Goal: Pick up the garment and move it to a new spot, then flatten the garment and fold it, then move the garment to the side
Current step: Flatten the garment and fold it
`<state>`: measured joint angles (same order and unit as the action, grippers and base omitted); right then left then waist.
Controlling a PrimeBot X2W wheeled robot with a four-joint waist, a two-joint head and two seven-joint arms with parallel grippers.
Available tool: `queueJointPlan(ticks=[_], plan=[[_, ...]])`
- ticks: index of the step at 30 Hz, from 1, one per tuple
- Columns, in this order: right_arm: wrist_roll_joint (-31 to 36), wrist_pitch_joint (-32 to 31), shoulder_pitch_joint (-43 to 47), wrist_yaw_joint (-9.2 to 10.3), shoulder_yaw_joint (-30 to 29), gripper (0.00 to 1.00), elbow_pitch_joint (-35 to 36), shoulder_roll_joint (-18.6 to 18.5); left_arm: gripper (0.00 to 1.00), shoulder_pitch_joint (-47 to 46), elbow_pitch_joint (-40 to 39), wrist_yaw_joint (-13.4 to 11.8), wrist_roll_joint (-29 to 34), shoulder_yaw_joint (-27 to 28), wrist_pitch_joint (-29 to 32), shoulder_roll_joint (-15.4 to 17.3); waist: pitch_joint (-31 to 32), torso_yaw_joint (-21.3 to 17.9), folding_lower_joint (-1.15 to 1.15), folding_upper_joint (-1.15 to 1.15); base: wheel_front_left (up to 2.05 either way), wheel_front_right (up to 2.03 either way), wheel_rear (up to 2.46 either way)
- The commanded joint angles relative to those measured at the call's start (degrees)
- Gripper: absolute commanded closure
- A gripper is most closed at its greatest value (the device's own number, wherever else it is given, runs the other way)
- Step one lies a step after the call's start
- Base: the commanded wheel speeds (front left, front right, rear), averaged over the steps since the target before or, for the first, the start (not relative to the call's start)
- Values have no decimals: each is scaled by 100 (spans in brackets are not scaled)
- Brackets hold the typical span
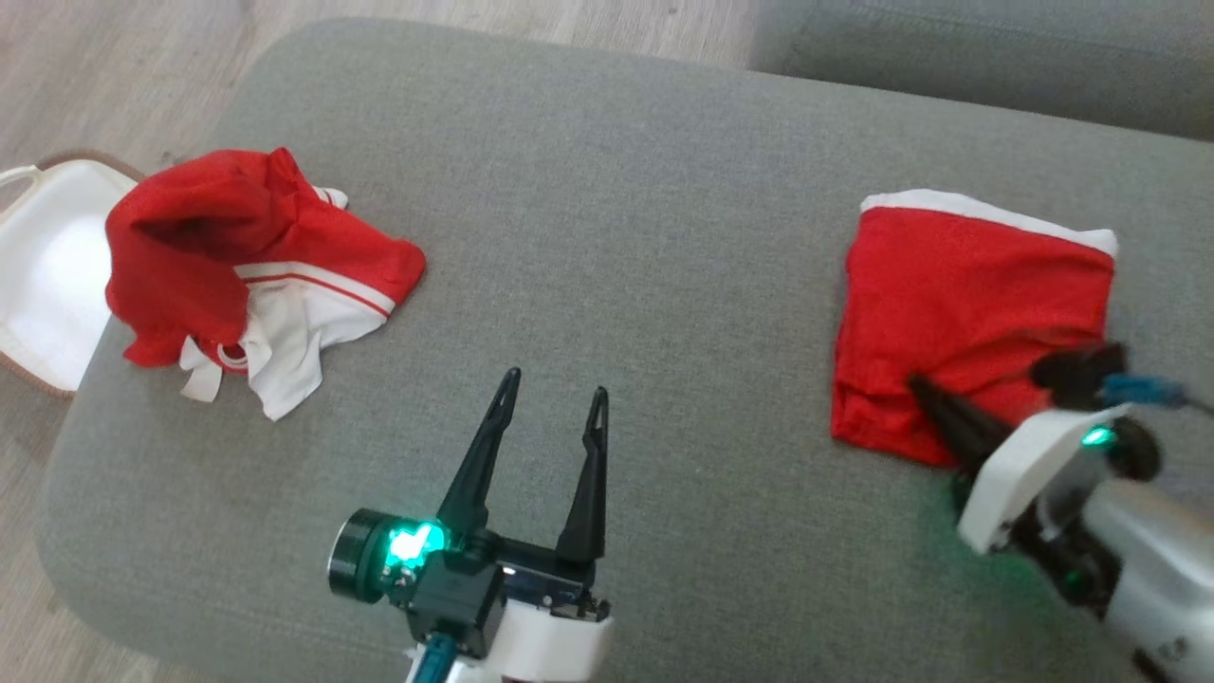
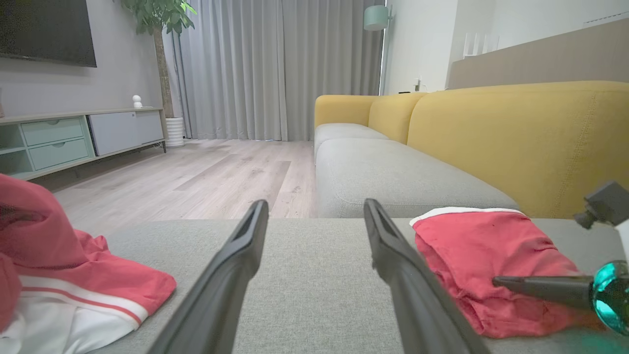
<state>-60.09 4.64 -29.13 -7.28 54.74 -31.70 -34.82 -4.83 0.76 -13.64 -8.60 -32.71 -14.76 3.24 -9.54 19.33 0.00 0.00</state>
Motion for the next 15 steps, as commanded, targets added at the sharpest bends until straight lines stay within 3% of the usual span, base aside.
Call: queueJointPlan(ticks=[1, 9, 10, 11, 12, 15], plan=[[-39, 90, -100, -21, 132, 100, 86, -17, 0, -146, -166, -35, -13, 207, -24, -36, 60, -25, 0, 0, 0, 0, 0], [-12, 803, -75, -21, 905, 100, 89, 328, 0, 87, -132, -51, 60, 465, -24, -36, 545, -466, 0, 0, 0, 0, 0], [19, 900, -46, -21, 880, 92, 66, 388, 0, 147, -122, -51, 54, 530, -24, -36, 643, -560, 0, 0, 0, 0, 0], [86, 968, -9, -21, 815, 53, 40, 440, 0, 215, -117, -43, 37, 598, -24, -36, 726, -643, 0, 0, 0, 0, 0], [199, 1007, 35, -21, 728, 2, 11, 499, 0, 290, -111, -45, 24, 683, -24, -33, 824, -747, 0, 0, 0, 0, 0], [859, 1031, 253, -21, -100, 0, 169, 702, 0, 541, -122, -58, 9, 961, -24, 7, 1038, -1072, 0, 0, 0, 0, 0]])
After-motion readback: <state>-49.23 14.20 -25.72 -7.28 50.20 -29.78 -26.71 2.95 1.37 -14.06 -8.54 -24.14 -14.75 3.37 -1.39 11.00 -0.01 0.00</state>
